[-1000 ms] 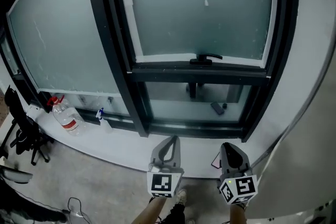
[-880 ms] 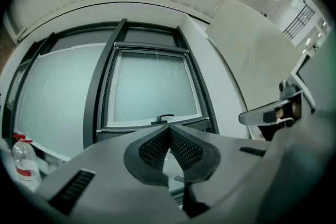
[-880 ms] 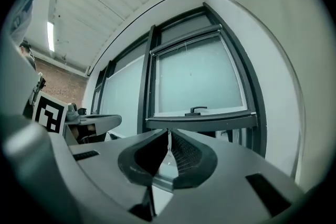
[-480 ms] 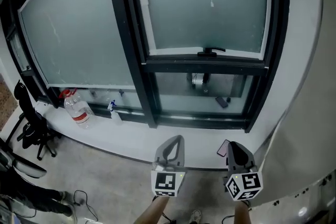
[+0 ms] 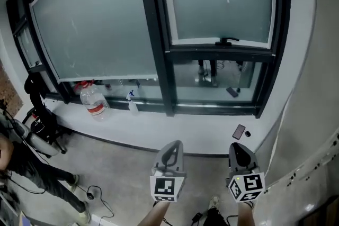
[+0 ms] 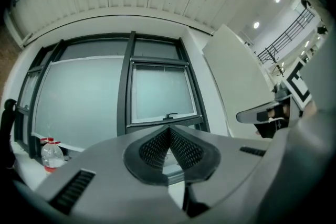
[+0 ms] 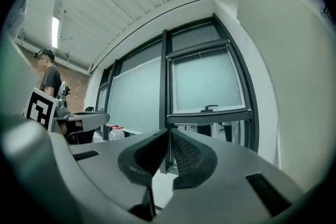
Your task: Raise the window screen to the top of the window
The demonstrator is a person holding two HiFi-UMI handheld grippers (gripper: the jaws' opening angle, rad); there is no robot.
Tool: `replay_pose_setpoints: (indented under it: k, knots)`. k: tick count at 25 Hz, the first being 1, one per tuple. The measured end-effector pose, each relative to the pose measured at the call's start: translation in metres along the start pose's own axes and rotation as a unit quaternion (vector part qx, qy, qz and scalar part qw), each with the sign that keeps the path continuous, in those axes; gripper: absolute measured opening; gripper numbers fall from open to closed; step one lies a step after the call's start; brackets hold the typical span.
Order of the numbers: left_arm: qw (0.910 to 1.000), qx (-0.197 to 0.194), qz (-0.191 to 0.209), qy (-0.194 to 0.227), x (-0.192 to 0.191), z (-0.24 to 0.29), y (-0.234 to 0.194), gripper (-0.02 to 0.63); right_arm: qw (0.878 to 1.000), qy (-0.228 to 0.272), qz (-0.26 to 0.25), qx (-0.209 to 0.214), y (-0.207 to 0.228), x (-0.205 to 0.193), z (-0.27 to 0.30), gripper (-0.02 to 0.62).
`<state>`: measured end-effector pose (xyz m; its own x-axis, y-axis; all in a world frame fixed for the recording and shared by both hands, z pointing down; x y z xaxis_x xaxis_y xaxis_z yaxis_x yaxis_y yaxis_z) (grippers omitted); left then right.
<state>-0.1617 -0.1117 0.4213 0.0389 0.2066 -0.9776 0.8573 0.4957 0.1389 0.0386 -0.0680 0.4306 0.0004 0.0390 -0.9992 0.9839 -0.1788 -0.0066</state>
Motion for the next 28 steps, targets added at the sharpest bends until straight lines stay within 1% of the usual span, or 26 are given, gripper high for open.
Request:
replay_pose_setpoints:
  k: [4, 8, 11, 15, 18, 20, 25, 28]
  knots:
    - [0.9998, -0.012, -0.011, -0.009, 0.004, -0.065, 0.0, 0.004, 1.0, -0.013, 0.006, -0.005, -0.052, -0.005, -0.051, 0.023]
    - [0.9997, -0.01, -0.019, -0.008, 0.012, -0.112, 0.002, 0.005, 1.0, -0.019, -0.003, 0.011, -0.091, -0.002, -0.086, 0.023]
    - [0.9995, -0.004, -0.033, -0.003, 0.02, -0.136, 0.004, 0.005, 1.0, -0.013, -0.012, 0.022, -0.11, 0.007, -0.106, 0.024]
    - [0.9991, 0.0, -0.042, -0.008, 0.025, -0.162, 0.019, 0.005, 0.999, -0.003, -0.02, 0.025, -0.121, 0.017, -0.136, 0.024]
    - [0.9991, -0.001, -0.042, 0.001, 0.032, -0.18, 0.041, 0.004, 1.0, 0.013, -0.019, 0.018, -0.12, 0.028, -0.169, 0.025]
    - [0.9988, 0.001, -0.05, -0.001, 0.035, -0.194, 0.061, 0.005, 1.0, 0.021, -0.011, 0.018, -0.119, 0.032, -0.197, 0.023]
    - [0.9978, 0.015, -0.062, -0.016, 0.044, -0.249, 0.116, 0.003, 0.999, 0.018, -0.023, 0.034, -0.133, 0.035, -0.281, 0.023]
    - [0.9982, 0.014, -0.055, -0.015, 0.053, -0.284, 0.148, 0.005, 0.999, 0.018, -0.009, 0.03, -0.127, 0.029, -0.326, 0.023]
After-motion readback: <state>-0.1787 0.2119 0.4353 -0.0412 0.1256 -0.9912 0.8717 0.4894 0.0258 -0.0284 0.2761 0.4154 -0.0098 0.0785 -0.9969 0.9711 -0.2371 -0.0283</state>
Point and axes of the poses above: the fingertips, and each gripper's own axes: z forward along the fingers, y to its right, x out of its top, the point moved 3 cm from there along -z, backward along the fingers
